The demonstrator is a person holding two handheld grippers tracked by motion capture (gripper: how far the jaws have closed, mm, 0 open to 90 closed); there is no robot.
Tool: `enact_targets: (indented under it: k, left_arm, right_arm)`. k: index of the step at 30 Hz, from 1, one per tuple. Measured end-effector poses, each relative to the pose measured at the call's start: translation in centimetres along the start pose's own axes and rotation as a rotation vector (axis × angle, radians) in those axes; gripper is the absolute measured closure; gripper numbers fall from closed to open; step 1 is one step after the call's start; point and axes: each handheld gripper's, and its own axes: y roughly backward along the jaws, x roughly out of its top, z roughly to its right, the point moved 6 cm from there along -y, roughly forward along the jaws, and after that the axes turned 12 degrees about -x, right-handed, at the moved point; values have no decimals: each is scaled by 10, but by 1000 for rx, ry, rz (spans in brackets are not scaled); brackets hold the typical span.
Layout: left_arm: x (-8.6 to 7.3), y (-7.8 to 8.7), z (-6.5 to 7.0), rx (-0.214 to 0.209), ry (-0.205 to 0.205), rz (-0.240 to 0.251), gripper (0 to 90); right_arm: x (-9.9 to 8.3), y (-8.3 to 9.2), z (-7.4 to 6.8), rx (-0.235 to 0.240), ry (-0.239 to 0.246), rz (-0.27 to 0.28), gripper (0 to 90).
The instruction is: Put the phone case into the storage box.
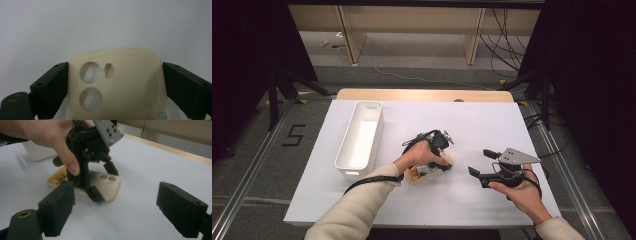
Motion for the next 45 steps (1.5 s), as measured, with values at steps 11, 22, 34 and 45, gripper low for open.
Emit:
enact_targets:
  k: [11,22,34,45]
  left_arm:
    - [0,0,1,5,5,-2,105]
    - [0,1,2,9,11,-3,110]
    - [0,4,2,32,22,38,111]
    - [6,27,0,110,44,208,110]
  right_arm:
    - [0,0,0,-1,-1,-1,160]
    - [0,0,0,0,-1,0,160]
    - [0,0,1,-4,-4,1,160]
    - [0,1,4,-15,-9,6,160]
